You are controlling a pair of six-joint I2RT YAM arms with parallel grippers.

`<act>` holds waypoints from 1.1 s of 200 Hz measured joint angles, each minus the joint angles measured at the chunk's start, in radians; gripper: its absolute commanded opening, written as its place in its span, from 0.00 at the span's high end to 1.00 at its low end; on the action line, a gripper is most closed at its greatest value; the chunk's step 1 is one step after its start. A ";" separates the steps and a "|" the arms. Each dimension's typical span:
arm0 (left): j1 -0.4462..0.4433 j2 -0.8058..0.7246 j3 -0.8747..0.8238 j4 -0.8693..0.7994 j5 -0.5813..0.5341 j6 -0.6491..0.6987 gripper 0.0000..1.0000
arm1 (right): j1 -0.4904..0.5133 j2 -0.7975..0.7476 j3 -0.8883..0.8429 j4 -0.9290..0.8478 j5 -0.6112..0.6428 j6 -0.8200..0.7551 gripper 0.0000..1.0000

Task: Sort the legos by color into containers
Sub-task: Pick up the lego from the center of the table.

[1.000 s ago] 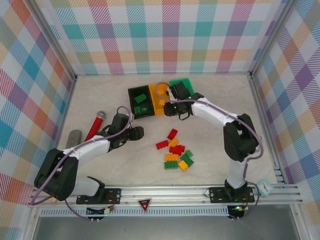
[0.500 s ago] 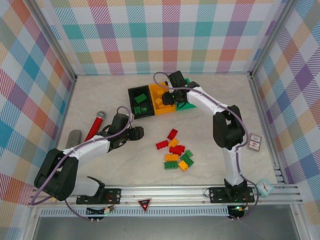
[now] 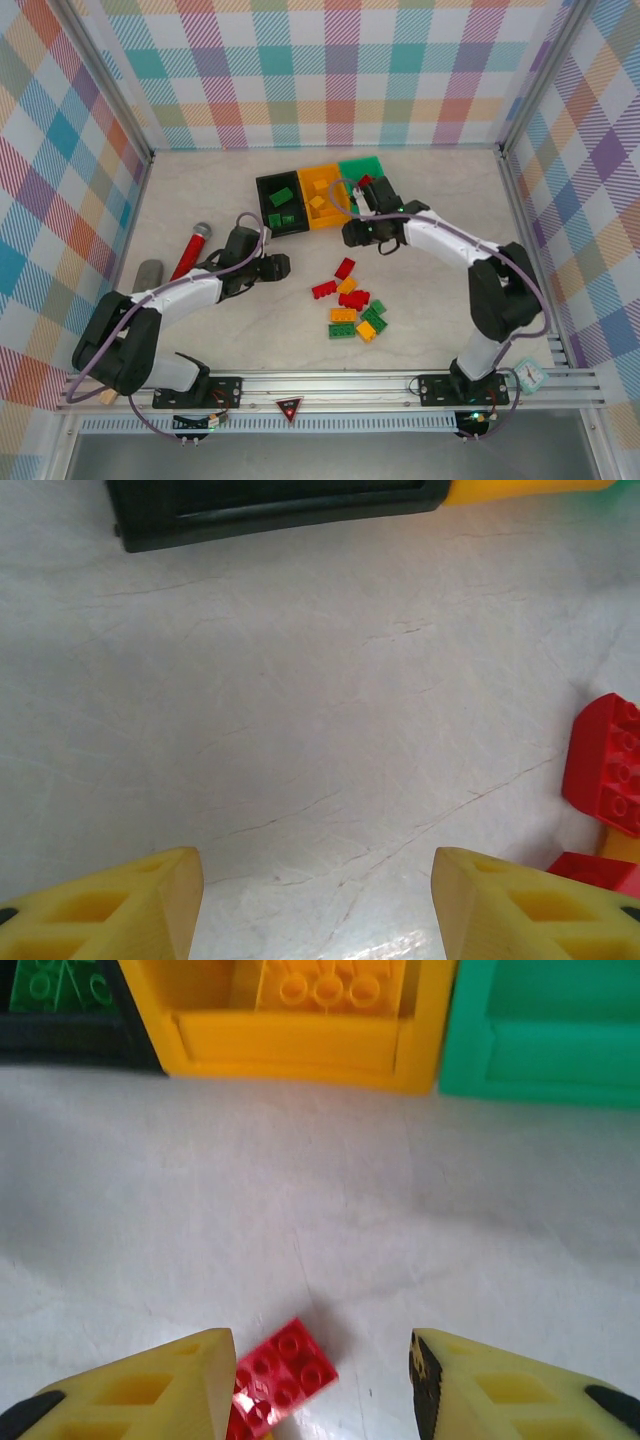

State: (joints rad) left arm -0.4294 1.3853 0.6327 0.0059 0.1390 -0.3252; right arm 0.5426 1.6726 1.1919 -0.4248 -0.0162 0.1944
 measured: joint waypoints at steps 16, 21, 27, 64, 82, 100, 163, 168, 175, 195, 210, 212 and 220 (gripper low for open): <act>0.000 0.023 0.002 0.026 0.044 0.000 0.38 | 0.000 -0.053 -0.092 0.049 0.000 0.008 0.49; 0.000 0.031 0.002 0.036 0.059 -0.001 0.38 | 0.000 -0.064 -0.118 0.060 0.001 0.011 0.49; 0.000 0.042 0.002 0.049 0.079 -0.003 0.38 | 0.000 -0.076 -0.150 0.076 0.001 0.014 0.49; -0.033 0.094 0.002 0.127 0.166 -0.030 0.38 | 0.000 -0.104 -0.290 0.156 0.010 0.030 0.47; -0.087 0.114 0.002 0.158 0.187 -0.038 0.38 | 0.000 -0.113 -0.332 0.195 0.016 0.033 0.47; -0.153 0.143 0.011 0.173 0.216 -0.042 0.38 | 0.000 -0.120 -0.365 0.250 0.016 0.038 0.47; -0.270 0.198 0.169 0.053 0.203 -0.018 0.39 | 0.000 -0.111 -0.380 0.323 0.004 0.057 0.47; -0.280 0.199 0.191 0.027 0.192 -0.011 0.39 | 0.000 -0.110 -0.380 0.325 0.004 0.058 0.47; -0.295 0.200 0.220 -0.006 0.175 0.005 0.39 | 0.000 -0.109 -0.380 0.327 0.004 0.059 0.47; -0.333 0.203 0.290 -0.093 0.127 0.055 0.38 | 0.000 -0.103 -0.379 0.328 0.005 0.060 0.47; -0.344 0.204 0.317 -0.156 0.094 0.089 0.39 | 0.000 -0.096 -0.377 0.328 0.005 0.060 0.47; -0.345 0.204 0.319 -0.164 0.090 0.093 0.39 | 0.000 -0.095 -0.377 0.327 0.006 0.061 0.47; -0.347 0.205 0.325 -0.198 0.073 0.109 0.38 | 0.000 -0.092 -0.377 0.327 0.008 0.063 0.46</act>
State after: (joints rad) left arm -0.7765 1.5906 0.9573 -0.1925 0.2119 -0.2165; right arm 0.5426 1.5803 0.8154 -0.0975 -0.0082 0.2573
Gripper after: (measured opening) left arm 0.614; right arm 0.532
